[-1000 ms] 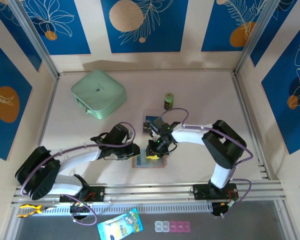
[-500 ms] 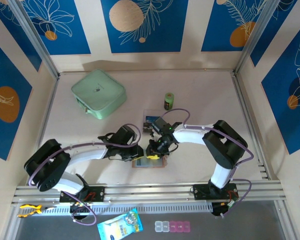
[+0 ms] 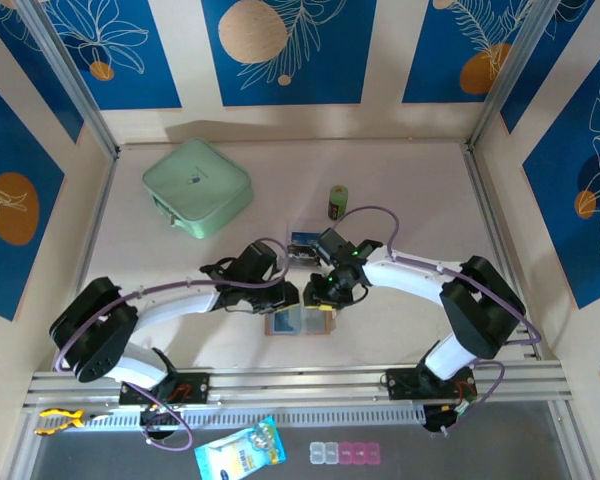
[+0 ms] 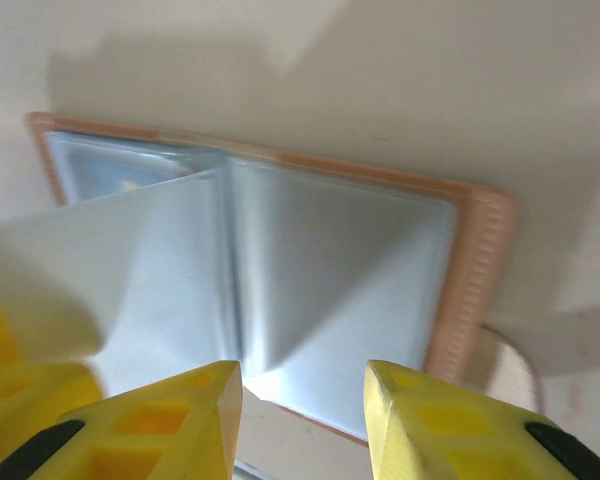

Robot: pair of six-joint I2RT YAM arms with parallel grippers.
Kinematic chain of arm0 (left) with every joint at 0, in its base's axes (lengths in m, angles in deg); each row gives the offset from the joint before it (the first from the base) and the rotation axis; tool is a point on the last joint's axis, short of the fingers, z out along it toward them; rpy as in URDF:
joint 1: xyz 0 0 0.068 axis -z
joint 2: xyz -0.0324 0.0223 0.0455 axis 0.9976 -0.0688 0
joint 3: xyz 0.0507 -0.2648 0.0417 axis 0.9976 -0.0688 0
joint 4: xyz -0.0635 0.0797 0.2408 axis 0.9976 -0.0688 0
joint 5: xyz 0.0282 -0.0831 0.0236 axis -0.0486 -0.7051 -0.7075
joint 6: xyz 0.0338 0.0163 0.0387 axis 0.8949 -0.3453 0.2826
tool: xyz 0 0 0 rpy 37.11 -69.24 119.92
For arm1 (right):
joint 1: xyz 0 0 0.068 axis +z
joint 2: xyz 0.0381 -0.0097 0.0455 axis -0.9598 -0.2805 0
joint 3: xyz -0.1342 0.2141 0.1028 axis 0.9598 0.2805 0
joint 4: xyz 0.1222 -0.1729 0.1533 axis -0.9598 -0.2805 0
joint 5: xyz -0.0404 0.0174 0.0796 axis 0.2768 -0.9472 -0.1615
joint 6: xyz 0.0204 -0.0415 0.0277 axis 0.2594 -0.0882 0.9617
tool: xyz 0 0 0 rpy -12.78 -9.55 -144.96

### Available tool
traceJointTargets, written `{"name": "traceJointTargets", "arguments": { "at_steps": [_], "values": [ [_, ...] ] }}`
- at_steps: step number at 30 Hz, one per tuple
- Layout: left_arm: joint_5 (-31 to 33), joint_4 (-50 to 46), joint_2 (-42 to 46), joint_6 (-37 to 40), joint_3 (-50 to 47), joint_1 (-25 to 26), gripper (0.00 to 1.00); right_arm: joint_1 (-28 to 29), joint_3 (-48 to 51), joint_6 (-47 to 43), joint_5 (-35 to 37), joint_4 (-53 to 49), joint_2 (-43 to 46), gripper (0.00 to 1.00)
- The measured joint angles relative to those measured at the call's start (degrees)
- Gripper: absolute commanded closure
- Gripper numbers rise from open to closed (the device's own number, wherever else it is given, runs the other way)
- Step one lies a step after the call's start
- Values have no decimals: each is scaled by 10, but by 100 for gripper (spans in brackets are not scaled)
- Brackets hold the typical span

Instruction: Take the credit cards out of the card holder

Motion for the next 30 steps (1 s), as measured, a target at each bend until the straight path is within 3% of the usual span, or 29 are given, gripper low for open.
{"name": "traceJointTargets", "arguments": {
  "at_steps": [11, 30],
  "values": [
    [-16, 18, -99, -5, 51, 42, 56, -14, 18, -13, 54, -52, 9, 60],
    [-15, 15, -101, 3, 71, 42, 54, -71, 76, -17, 40, -42, 70, 61]
  ]
}}
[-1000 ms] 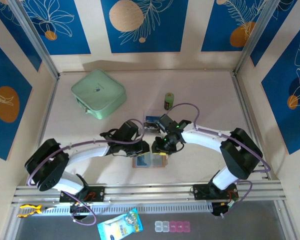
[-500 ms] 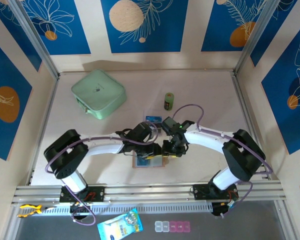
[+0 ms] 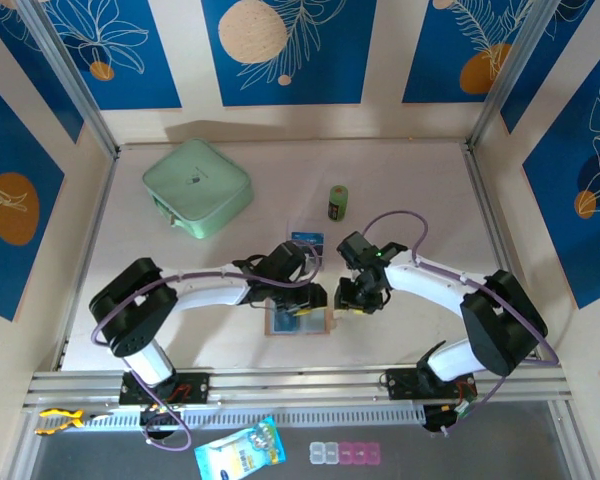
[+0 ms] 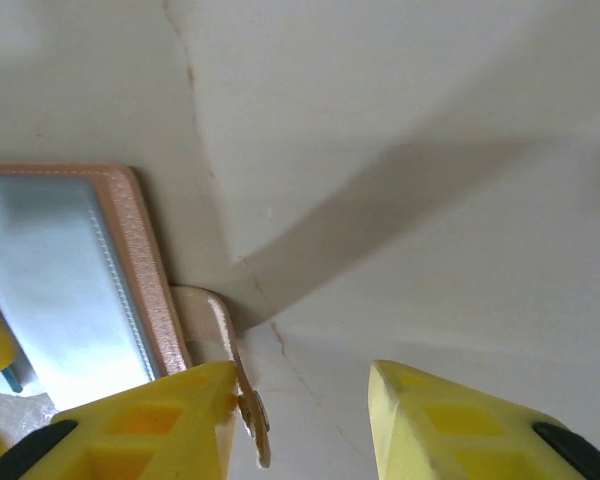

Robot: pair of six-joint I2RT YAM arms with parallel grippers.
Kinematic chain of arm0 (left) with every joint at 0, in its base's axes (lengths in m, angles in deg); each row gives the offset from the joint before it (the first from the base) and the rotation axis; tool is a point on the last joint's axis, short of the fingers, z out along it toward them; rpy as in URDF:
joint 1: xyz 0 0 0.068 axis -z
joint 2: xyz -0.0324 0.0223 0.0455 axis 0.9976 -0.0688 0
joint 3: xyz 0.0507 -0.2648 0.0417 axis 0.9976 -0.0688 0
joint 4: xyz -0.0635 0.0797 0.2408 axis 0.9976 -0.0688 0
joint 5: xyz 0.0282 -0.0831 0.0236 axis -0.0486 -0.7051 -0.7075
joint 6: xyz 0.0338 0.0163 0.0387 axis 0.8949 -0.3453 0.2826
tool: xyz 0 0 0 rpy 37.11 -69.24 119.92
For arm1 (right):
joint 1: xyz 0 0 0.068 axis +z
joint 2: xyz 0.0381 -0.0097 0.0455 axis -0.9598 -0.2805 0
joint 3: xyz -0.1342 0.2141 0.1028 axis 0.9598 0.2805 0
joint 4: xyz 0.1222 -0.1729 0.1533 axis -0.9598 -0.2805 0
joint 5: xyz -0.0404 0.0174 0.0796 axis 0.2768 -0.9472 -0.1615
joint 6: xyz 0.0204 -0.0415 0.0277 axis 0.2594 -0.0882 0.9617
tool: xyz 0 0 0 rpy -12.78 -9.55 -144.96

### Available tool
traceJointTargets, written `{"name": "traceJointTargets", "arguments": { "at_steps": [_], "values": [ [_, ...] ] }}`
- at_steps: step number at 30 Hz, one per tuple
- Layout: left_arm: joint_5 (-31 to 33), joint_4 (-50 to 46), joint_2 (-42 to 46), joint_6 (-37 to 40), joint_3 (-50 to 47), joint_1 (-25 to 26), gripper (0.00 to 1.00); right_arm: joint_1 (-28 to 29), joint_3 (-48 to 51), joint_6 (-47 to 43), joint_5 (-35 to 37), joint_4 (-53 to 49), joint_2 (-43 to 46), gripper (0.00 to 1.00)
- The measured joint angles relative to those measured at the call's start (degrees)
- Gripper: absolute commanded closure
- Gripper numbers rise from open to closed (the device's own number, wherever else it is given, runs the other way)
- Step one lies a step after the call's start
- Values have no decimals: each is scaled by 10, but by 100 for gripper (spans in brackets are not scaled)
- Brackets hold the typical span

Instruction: Take the credit cards out of the card holder

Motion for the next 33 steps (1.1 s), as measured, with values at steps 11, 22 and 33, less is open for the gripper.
{"name": "traceJointTargets", "arguments": {
  "at_steps": [11, 22, 33],
  "values": [
    [27, -52, 87, 29, -3, -41, 54, -37, 58, 12, -102, 100, -1, 78],
    [37, -97, 188, 49, -70, -114, 54, -40, 66, 49, -132, 181, -26, 95],
    [36, -125, 234, 69, -118, -160, 54, -50, 65, 72, -131, 225, -50, 97]
  ]
}}
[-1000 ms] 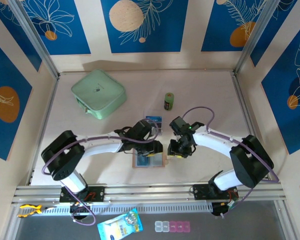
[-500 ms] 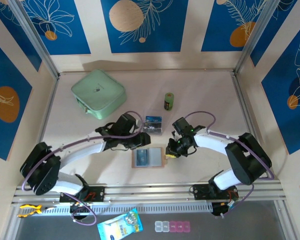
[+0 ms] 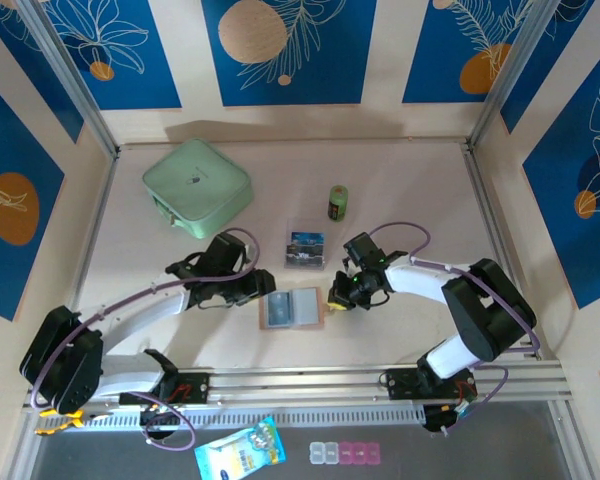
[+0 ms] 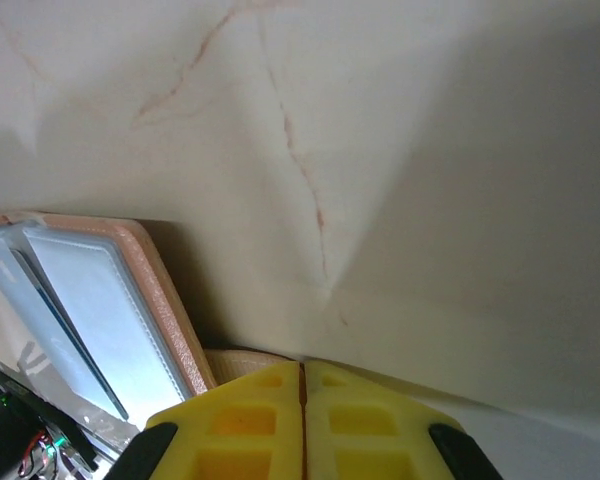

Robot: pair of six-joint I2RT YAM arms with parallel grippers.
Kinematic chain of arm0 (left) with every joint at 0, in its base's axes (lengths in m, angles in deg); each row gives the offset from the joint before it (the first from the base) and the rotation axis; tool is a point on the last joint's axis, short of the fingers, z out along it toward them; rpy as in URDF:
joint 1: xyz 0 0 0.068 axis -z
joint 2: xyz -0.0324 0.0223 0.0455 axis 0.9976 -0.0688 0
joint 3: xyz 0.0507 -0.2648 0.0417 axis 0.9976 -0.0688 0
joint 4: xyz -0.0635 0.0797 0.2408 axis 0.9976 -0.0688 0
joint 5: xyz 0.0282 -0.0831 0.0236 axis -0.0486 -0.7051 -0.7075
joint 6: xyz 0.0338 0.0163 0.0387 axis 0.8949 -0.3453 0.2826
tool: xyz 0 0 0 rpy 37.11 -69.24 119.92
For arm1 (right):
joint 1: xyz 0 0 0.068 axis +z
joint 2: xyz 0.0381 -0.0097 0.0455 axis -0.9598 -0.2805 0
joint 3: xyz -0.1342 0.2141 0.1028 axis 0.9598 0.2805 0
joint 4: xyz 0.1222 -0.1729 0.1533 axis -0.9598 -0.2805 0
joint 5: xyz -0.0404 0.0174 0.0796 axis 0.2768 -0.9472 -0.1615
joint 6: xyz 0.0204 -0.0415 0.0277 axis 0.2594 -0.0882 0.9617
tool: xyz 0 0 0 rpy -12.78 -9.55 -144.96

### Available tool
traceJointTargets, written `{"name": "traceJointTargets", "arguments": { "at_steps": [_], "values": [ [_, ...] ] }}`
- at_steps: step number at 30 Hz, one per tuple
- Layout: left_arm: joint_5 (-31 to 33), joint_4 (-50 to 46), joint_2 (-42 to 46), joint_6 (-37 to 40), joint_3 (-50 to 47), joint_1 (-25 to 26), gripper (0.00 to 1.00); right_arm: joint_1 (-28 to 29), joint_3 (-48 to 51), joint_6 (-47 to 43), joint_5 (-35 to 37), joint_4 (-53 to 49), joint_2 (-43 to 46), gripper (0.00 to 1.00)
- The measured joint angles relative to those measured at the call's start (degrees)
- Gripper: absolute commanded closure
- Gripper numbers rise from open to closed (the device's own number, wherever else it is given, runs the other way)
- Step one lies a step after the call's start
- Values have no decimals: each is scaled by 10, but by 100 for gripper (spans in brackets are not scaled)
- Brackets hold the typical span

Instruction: Take the credit cards out of the card holder

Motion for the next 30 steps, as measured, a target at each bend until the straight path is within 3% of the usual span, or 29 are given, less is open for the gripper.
{"name": "traceJointTargets", "arguments": {
  "at_steps": [8, 30],
  "values": [
    [-2, 1, 2, 6, -13, -3, 55, -34, -2, -16, 4, -1, 1, 96],
    [-33, 43, -81, 21, -16, -3, 64, -72, -9, -157, -66, -35, 1, 98]
  ]
}}
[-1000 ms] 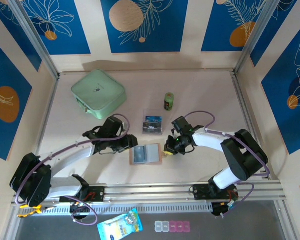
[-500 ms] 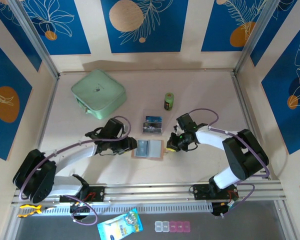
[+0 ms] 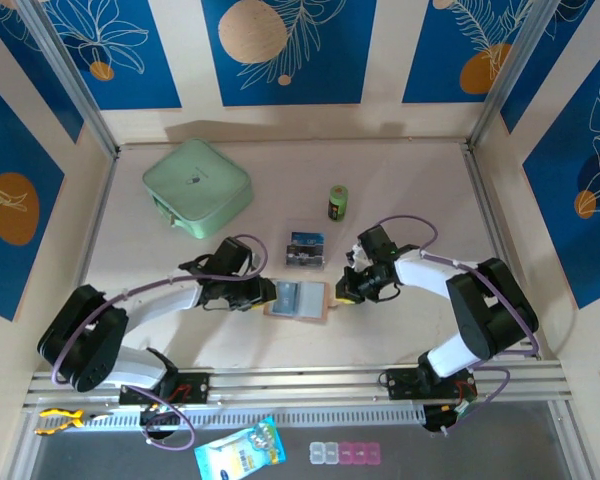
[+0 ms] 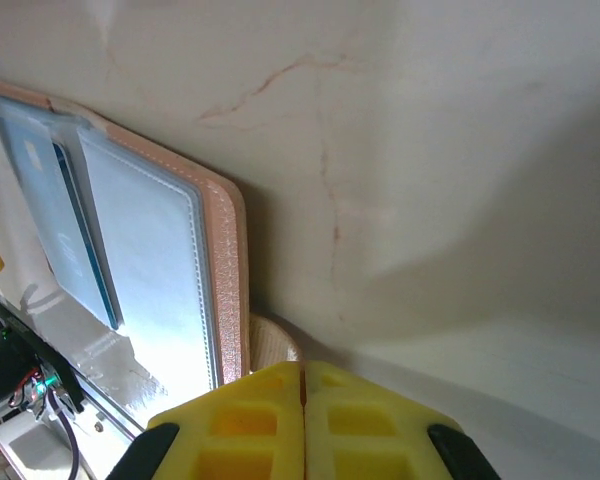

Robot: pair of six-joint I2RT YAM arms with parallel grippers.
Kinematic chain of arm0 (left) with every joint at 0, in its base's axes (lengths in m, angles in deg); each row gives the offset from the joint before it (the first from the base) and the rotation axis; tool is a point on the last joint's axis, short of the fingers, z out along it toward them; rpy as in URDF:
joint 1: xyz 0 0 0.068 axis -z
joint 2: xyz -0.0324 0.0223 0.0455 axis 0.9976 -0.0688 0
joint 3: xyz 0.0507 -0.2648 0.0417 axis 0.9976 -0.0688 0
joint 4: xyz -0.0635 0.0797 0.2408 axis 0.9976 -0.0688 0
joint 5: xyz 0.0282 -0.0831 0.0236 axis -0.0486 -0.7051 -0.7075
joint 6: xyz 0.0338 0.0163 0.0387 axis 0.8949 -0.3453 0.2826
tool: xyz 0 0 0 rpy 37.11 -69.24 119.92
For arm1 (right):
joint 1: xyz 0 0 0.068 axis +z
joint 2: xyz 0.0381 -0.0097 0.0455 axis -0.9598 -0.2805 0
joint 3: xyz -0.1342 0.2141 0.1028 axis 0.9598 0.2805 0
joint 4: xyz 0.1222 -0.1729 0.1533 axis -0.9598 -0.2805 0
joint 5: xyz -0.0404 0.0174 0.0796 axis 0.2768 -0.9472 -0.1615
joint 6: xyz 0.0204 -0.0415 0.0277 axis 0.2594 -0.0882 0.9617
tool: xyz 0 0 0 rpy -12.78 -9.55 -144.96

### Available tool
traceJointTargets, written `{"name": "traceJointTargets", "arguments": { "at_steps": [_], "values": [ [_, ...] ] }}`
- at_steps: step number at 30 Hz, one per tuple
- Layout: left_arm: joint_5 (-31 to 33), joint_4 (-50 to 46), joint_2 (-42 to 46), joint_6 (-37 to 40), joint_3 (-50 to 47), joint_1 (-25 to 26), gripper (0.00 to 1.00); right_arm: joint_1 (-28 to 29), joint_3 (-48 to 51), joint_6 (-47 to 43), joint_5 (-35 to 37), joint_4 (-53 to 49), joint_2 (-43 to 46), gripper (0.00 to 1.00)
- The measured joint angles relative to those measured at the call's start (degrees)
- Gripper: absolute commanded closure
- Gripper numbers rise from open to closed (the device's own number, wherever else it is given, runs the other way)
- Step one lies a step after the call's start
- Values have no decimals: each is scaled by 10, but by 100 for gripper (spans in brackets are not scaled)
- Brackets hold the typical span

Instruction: Take the credit cards out of the card holder

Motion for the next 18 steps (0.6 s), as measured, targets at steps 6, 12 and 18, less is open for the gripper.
{"name": "traceJointTargets", "arguments": {
  "at_steps": [6, 12, 18],
  "values": [
    [-4, 8, -13, 0, 3, 0, 65, -17, -10, -23, 0, -19, -5, 94],
    [-10, 23, -37, 0, 12, 0, 69, -17, -24, -29, 11, -32, -14, 81],
    [-19, 36, -56, 3, 19, 0, 73, -17, -29, -17, 50, -76, 22, 71]
  ]
}}
